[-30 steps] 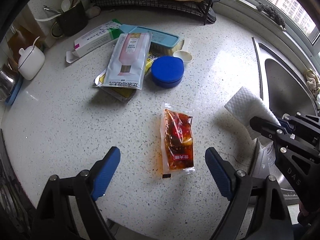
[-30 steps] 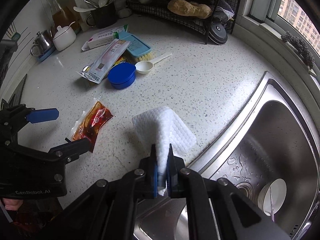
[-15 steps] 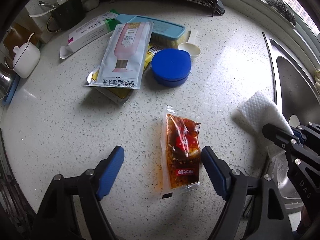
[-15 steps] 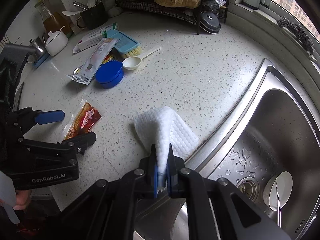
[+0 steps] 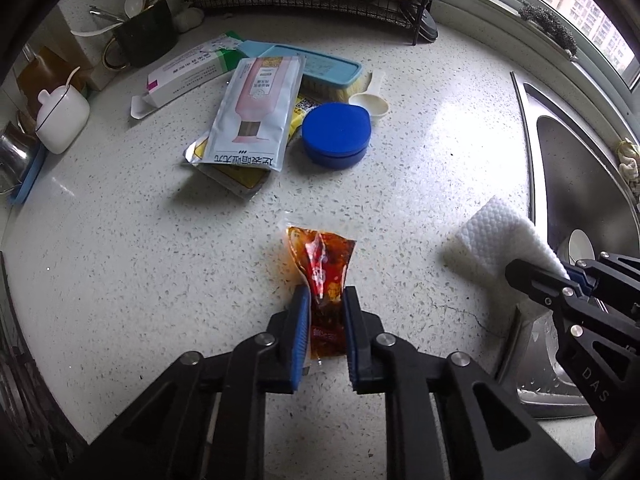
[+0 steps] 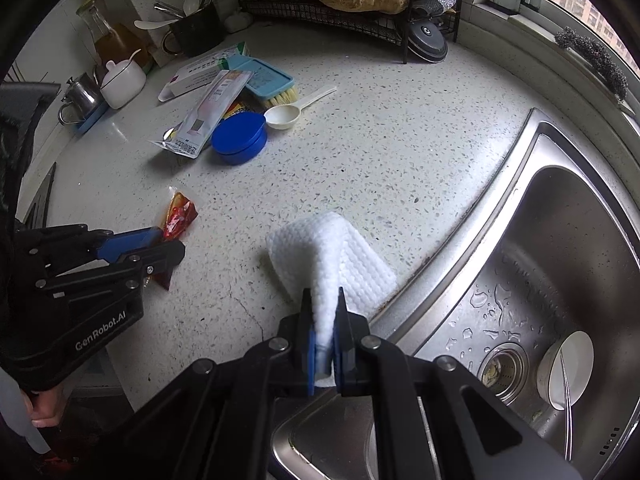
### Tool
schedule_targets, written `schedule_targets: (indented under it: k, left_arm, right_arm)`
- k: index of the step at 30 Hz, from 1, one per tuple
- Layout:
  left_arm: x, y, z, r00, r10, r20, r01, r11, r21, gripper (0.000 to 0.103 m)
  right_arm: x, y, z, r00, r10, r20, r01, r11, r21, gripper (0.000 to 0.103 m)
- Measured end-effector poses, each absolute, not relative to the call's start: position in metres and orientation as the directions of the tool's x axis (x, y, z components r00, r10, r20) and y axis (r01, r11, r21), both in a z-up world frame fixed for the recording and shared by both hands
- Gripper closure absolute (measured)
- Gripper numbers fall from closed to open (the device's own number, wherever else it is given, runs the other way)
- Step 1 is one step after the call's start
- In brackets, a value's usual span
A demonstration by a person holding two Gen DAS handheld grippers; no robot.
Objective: Collect trash
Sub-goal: 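Grasp the red sauce packet with the left tool while the right tool holds the wipe, then carry the sauce packet and wipe down over the red bin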
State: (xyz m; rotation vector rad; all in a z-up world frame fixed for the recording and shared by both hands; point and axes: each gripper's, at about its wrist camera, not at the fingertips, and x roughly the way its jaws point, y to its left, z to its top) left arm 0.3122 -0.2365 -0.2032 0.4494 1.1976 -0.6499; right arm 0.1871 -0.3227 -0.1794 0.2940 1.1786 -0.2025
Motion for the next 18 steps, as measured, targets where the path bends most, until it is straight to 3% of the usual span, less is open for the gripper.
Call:
schedule_targets:
  k: [18]
  left_arm:
    - [0.252, -0.091, -0.165, 0.305, -0.210, -0.929, 0.506, 0.862, -0.028, 0.092]
  right_arm:
    - [0.168, -0.207, -0.153, 0.415, 0.105, -0.904, 0.086, 0.984, 0.154, 0.097]
